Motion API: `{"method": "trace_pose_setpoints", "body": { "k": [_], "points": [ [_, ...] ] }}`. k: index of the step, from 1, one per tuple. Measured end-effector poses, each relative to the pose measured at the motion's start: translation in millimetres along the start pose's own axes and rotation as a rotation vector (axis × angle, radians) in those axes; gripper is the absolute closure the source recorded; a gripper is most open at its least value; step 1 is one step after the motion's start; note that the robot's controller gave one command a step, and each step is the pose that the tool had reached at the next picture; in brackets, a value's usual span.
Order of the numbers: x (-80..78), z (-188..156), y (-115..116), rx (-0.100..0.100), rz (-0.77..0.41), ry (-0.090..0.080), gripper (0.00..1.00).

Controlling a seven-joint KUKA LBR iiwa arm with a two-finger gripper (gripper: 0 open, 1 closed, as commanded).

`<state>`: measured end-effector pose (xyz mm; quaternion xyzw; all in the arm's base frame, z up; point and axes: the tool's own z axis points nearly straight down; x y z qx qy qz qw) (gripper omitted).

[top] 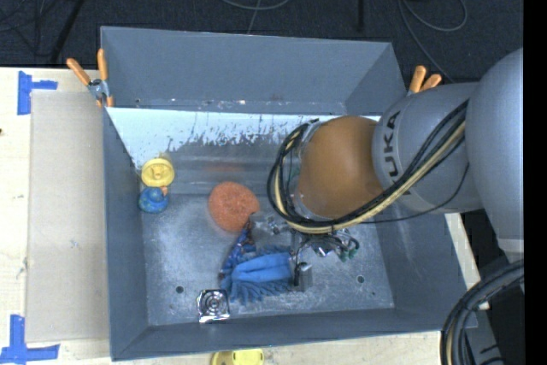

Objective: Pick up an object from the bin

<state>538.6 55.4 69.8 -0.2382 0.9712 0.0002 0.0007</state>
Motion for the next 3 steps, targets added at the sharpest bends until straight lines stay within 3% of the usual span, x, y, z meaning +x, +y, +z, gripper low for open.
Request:
{"method": "trace_pose_setpoints", "body": {
  "k": [1, 2, 3],
  "points": [
    [2.1, 0.4, 26.7, -0.001, -0.007, 0.003, 1.0],
    [2.0, 0.4, 26.7, -0.001, -0.007, 0.002, 1.0],
    [-16.4, -184.6, 11.1, 0.003, 0.022, -0.008, 1.0]
  ]
}}
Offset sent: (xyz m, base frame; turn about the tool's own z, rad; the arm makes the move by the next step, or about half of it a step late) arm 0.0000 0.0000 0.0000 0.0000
